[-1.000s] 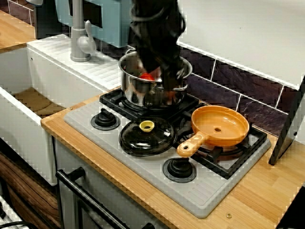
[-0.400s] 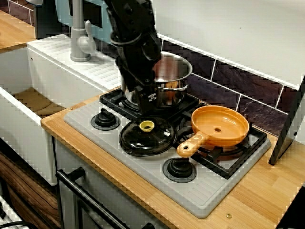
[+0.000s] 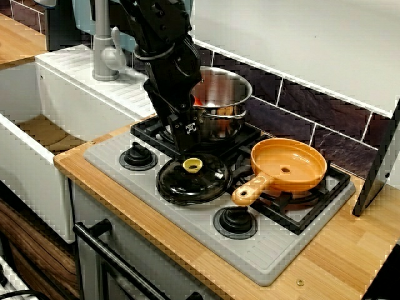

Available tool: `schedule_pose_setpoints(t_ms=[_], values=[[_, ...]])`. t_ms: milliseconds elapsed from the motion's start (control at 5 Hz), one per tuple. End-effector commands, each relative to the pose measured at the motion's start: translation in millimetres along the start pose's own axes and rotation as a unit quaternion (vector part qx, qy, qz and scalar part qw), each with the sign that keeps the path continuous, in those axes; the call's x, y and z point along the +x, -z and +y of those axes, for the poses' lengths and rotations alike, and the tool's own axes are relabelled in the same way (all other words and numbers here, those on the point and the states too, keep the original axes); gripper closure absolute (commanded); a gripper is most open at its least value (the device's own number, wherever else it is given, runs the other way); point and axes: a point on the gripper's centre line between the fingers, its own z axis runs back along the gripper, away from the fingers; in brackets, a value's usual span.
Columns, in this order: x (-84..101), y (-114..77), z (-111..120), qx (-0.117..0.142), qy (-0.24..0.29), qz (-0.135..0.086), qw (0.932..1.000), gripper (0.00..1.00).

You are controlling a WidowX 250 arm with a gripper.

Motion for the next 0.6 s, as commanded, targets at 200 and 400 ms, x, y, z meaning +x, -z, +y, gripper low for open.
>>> schedule_pose_setpoints(t_ms=[200, 400], values=[[18.5, 12.7, 9, -0.014, -0.023, -0.01, 0.9996, 0.0], [24.6, 15.3, 8, -0.013, -0.022, -0.009, 0.9996, 0.0]])
